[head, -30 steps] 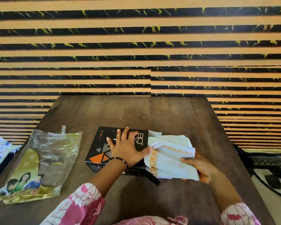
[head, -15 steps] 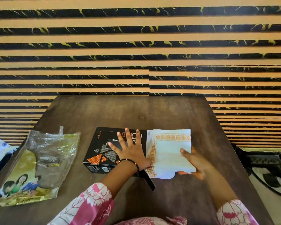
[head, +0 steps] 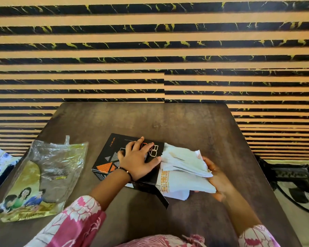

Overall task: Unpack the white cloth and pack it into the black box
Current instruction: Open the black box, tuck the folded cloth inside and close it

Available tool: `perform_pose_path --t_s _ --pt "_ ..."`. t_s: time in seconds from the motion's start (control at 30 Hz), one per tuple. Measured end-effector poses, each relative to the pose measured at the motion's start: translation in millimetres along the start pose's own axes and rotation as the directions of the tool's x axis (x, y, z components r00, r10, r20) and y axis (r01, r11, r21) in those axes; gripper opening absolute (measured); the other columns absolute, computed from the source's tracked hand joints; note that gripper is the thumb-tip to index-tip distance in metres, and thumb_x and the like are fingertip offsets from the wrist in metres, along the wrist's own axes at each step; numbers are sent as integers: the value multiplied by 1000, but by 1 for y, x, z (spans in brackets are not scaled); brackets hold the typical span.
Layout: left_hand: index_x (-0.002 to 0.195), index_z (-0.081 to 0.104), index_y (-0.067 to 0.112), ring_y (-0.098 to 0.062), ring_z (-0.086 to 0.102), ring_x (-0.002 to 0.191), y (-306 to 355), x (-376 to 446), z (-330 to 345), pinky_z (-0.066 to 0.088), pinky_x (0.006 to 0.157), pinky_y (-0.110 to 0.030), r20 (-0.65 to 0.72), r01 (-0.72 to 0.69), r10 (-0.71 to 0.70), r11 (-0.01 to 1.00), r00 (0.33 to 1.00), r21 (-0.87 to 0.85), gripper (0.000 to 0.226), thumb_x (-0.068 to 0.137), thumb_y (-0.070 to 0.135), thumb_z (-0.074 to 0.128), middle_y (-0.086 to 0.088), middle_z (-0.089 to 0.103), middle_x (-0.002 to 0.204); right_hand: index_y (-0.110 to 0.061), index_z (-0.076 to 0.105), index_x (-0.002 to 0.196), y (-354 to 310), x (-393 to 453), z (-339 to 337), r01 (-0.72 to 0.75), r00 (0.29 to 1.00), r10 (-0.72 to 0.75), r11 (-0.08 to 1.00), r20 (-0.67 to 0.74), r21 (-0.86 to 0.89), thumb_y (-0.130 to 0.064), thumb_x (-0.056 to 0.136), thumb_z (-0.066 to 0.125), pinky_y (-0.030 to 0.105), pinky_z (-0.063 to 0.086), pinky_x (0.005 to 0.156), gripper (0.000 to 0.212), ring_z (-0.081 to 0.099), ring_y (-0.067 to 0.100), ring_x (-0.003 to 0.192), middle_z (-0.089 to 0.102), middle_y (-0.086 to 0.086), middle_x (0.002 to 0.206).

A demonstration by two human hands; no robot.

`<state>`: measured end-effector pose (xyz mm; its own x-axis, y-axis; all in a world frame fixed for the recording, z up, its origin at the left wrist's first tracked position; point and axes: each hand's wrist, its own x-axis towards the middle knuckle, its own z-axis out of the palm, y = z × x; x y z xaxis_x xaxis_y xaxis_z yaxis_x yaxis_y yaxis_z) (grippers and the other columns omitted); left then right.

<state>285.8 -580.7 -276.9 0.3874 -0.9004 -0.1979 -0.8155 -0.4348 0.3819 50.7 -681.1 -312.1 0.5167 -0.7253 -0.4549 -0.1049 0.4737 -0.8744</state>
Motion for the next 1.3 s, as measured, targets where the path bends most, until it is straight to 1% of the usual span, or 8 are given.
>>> perform_pose_path --t_s 0.23,0.37,0.6,0.73,0.87,1.1,1.2,1.3 --pt "141 7 45 -25 -12 144 -4 -2 24 -16 98 -73 -142 5 33 966 989 260 82 67 80 3 8 -2 158 -25 48 125 6 3 1 -1 1000 3 993 15 -119 -6 87 58 37 58 71 44 62 25 103 65 5 113" --pt "142 5 45 -28 -14 144 -4 1 24 -18 96 -74 -125 13 21 965 992 262 90 62 87 4 8 -4 158 -31 55 117 10 -3 -4 -70 997 73 987 16 -143 -33 86 58 42 54 85 31 63 20 103 68 0 108" --pt "141 5 46 -28 -14 144 -3 -2 24 -14 98 -75 -125 17 16 966 992 259 99 55 93 14 9 -3 158 -25 63 96 0 7 12 -194 954 151 970 -260 -149 -60 77 58 28 48 63 40 65 18 85 70 -2 90" --pt "141 3 46 -28 -15 143 -3 -3 23 -15 98 -75 -104 18 10 963 995 268 99 55 94 20 9 -5 158 -18 66 94 2 21 11 -244 912 165 954 -376 -175 -60 67 67 36 55 76 49 68 25 81 72 5 90" --pt "141 4 46 -28 -14 144 -2 -4 24 -15 99 -74 -128 16 19 963 992 269 89 65 87 26 8 -4 158 -27 65 101 7 21 17 -135 948 56 962 -314 -237 -40 77 65 48 52 91 27 67 23 92 71 3 104" --pt "142 2 44 -29 -13 144 -2 -3 24 -12 101 -74 -139 20 20 959 990 283 85 69 82 26 6 -5 158 -29 32 126 10 4 46 -47 995 11 924 -95 -379 -17 84 54 44 56 80 49 54 19 110 53 -5 119" --pt "142 2 44 -29 -13 144 -2 -4 25 -13 100 -74 -133 19 20 959 991 284 85 71 82 27 6 -5 158 -33 40 117 9 4 42 -78 997 65 940 -48 -333 -14 85 52 42 57 74 38 55 18 106 56 -4 116" --pt "142 3 44 -29 -13 144 -2 -5 25 -13 100 -73 -140 15 24 962 990 274 84 71 82 28 6 -5 158 -27 51 112 9 4 34 -99 985 71 979 -154 -181 -10 92 47 40 53 77 27 59 18 99 62 -2 108"
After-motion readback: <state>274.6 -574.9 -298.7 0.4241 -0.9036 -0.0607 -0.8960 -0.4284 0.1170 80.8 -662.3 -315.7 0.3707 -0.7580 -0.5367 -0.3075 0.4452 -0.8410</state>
